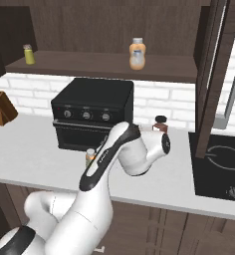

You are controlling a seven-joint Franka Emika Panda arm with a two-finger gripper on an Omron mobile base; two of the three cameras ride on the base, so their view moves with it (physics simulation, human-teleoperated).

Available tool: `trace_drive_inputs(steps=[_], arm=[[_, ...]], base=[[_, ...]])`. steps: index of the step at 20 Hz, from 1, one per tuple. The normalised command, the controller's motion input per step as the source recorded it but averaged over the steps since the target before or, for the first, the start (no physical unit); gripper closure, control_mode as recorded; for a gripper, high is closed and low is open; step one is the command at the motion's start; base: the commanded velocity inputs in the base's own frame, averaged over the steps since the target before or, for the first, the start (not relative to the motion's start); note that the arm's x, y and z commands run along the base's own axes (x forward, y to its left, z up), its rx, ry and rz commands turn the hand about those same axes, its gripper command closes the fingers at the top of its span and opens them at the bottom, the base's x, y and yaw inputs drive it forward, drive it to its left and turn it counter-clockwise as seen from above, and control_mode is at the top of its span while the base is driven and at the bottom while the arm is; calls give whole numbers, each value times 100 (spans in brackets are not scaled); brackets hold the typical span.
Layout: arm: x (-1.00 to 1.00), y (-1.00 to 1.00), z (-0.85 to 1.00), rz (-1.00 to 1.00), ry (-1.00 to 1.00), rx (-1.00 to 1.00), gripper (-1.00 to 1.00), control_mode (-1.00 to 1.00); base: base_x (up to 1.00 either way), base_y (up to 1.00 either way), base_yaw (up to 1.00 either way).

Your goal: Put the shaker and condiment bottle from the counter next to their counterparts in the cabinet.

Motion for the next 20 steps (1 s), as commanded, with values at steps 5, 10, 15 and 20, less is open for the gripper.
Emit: trace_drive_inputs(steps=[5, 10, 15, 20], arm=[[-60, 38, 63, 0, -3, -7, 100, -100], [-24, 44, 82, 0, 0, -2, 100, -100], [-5, 55, 91, 0, 0, 0, 100, -100], [0, 53, 88, 0, 0, 5, 100, -100]], base=[[0, 0, 0], [0, 0, 0], [0, 0, 0], [0, 0, 0]])
